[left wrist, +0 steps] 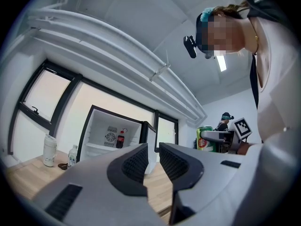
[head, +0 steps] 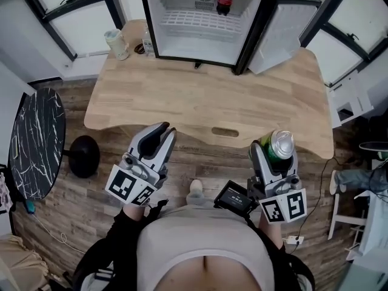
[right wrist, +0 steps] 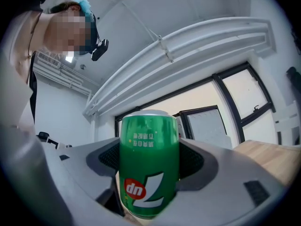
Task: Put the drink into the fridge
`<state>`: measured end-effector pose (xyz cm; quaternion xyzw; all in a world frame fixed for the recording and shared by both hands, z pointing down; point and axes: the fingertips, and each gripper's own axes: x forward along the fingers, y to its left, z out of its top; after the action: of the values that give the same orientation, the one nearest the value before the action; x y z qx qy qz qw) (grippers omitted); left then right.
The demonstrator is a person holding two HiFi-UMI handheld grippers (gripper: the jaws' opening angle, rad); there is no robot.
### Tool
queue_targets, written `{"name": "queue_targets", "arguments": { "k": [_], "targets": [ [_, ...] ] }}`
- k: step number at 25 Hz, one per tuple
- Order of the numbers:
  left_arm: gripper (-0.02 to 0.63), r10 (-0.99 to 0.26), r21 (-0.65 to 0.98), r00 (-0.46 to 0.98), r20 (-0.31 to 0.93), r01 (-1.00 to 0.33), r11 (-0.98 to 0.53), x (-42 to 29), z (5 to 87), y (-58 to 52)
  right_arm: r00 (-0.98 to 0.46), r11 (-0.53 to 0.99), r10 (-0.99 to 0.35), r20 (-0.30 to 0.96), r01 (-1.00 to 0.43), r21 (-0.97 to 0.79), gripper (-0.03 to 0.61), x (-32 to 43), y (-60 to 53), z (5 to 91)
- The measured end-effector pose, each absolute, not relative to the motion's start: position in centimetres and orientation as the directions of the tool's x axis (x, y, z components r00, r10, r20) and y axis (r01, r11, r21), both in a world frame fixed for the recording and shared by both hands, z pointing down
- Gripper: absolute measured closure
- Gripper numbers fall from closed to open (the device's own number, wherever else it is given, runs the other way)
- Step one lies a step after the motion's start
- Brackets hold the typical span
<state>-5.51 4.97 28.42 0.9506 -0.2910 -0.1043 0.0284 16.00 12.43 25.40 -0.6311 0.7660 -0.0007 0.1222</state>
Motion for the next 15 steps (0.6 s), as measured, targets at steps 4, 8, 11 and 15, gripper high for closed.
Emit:
{"name": "queue_targets", "arguments": {
  "k": [4, 8, 11, 15],
  "targets": [
    [0.535, -0.575, 0.115, 0.795, -0.195, -0.563, -0.818, -4.3, 28.4, 3.5, -0.185, 0.216, -0.963, -0.195, -0.964, -0.153, 0.232, 17.5, 10.8, 25.4],
    [0.537, -0.576, 0.117, 0.793, -0.199, -0.564, -0.817, -3.5, 28.3, 2.7, -0.171, 0.206, -0.965, -0.2, -0.964, -0.171, 0.232, 18.3, 9.7, 25.5],
    [0.537, -0.577, 0.117, 0.792, -0.199, -0.565, -0.817, -3.5, 28.1, 2.1, -0.178, 0.212, -0.964, -0.197, -0.963, -0.167, 0.232, 18.3, 9.0, 25.5],
    [0.538, -0.581, 0.115, 0.79, -0.196, -0.57, -0.814, -3.6, 27.9, 1.2, -0.18, 0.214, -0.965, -0.192, -0.961, -0.175, 0.232, 18.3, 8.0, 25.5]
  ]
}}
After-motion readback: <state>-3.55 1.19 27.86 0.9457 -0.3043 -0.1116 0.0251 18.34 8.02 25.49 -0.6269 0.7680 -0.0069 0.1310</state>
